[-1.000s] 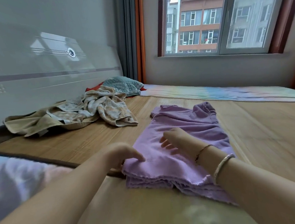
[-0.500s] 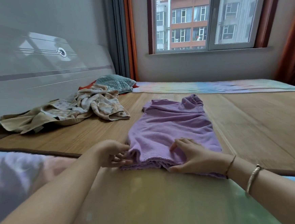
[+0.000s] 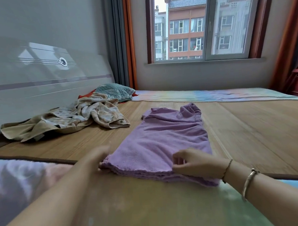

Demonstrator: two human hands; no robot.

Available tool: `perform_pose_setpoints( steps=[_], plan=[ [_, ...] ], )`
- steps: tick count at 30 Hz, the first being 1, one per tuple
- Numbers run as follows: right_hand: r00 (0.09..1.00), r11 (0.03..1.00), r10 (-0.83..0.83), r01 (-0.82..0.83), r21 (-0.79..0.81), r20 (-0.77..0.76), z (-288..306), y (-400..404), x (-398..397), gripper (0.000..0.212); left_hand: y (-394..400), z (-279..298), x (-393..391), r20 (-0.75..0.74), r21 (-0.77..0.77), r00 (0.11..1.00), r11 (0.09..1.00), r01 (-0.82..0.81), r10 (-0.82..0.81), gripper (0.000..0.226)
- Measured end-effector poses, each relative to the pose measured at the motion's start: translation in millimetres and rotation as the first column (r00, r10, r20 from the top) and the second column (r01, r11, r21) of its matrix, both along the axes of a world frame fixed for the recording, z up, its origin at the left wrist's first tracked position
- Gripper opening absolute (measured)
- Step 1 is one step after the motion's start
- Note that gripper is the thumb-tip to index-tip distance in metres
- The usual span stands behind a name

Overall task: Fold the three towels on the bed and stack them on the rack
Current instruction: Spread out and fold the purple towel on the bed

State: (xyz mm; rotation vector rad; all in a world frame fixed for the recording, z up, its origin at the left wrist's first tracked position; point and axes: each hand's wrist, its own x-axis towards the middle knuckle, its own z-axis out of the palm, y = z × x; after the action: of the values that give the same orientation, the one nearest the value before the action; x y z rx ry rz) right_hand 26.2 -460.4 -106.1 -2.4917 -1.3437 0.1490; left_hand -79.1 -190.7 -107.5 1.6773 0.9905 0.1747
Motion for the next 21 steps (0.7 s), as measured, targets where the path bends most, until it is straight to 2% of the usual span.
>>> perform_pose_setpoints(
  steps=[2, 3, 5, 6, 7, 8, 10, 11, 13, 15, 17, 19, 21],
  plan=[
    [0.987, 0.983, -0.14, 0.148, 0.112, -0.076, 0.3, -2.7, 5.5, 0.042, -2.3, -5.8, 2.6, 0.019, 0.034, 1.0, 0.999, 0.0, -0.001, 0.049],
    [0.973, 0.956, -0.229, 0.231, 0.181, -0.035, -0.1, -6.8, 10.6, 0.043, -2.5, -9.3, 3.5, 0.013, 0.104, 1.0, 0.994, 0.023, -0.024, 0.043],
    [0.893, 0.877, -0.446, 0.421, 0.233, 0.065, -1.3, -21.3, 23.2, 0.029, -1.4, -14.1, 4.7, -0.036, 0.241, 0.998, 0.969, 0.063, -0.056, 0.032],
    [0.836, 0.832, -0.544, 0.527, 0.174, 0.069, -0.8, -29.6, 26.0, 0.037, 0.8, -15.2, 5.5, -0.07, 0.268, 0.996, 0.961, 0.076, -0.059, 0.028],
    [0.785, 0.786, -0.618, 0.615, 0.068, 0.044, -1.2, -37.1, 27.4, 0.058, 3.7, -15.1, 5.9, -0.08, 0.301, 0.996, 0.951, 0.063, -0.041, 0.024],
    [0.755, 0.756, -0.655, 0.655, -0.018, -0.021, -2.1, -42.0, 27.6, 0.075, 2.6, -12.0, 4.6, -0.076, 0.33, 0.997, 0.943, 0.037, -0.013, 0.023],
    [0.757, 0.77, -0.636, 0.633, -0.073, -0.151, -6.8, -41.3, 25.7, 0.086, 7.3, -12.9, 6.4, -0.048, 0.351, 0.997, 0.936, -0.037, 0.058, 0.035],
    [0.787, 0.806, -0.589, 0.59, -0.054, -0.184, -9.1, -37.5, 24.0, 0.081, 7.3, -13.7, 5.9, -0.015, 0.35, 0.995, 0.933, -0.087, 0.099, 0.041],
    [0.852, 0.869, -0.474, 0.493, 0.034, -0.224, -12.0, -29.9, 22.0, 0.058, 3.8, -16.3, 5.2, 0.088, 0.296, 0.974, 0.928, -0.225, 0.208, 0.044],
    [0.874, 0.89, -0.41, 0.446, 0.096, -0.259, -8.1, -26.7, 25.5, 0.031, 0.2, -18.9, 8.4, 0.211, 0.078, 0.934, 0.947, -0.311, 0.289, 0.045],
    [0.873, 0.877, -0.436, 0.467, 0.113, -0.218, -2.0, -27.4, 36.5, 0.019, -3.2, -21.3, 15.5, 0.294, -0.112, 0.903, 0.949, -0.295, 0.315, 0.052],
    [0.866, 0.851, -0.492, 0.499, 0.163, -0.085, 0.6, -28.6, 56.7, 0.016, -8.6, -22.4, 23.1, 0.286, -0.121, 0.913, 0.956, -0.266, 0.29, 0.062],
    [0.861, 0.843, -0.508, 0.495, 0.21, 0.009, -0.3, -26.6, 76.6, 0.011, -12.7, -23.2, 31.1, 0.265, -0.082, 0.925, 0.962, -0.259, 0.271, 0.058]
  ],
)
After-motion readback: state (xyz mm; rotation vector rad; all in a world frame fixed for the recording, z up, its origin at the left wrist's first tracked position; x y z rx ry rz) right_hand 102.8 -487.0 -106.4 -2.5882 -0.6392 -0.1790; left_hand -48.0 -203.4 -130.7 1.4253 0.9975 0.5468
